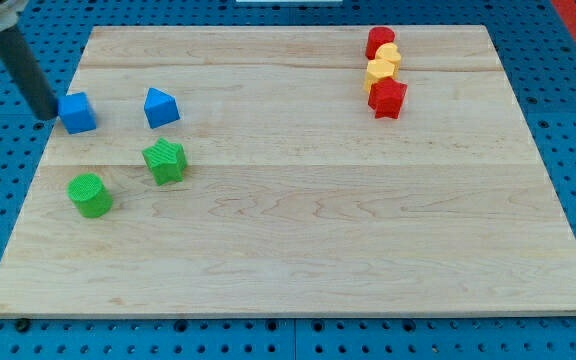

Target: Push green star to the right of the green circle

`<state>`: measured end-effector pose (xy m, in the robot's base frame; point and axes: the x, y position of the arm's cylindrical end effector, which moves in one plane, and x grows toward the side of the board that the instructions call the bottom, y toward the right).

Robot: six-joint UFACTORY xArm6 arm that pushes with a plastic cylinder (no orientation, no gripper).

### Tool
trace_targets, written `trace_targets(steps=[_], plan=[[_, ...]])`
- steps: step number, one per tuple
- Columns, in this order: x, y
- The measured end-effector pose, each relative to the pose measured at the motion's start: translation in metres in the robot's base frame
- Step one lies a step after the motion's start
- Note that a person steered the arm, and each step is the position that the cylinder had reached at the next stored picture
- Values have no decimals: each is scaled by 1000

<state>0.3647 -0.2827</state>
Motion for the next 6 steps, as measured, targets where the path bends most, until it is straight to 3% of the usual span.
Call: trace_targets(steps=[1, 2, 3, 4, 5, 6], plan=[[-6, 60], [-2, 45], [44, 76], [44, 146], [66, 179], [97, 172]])
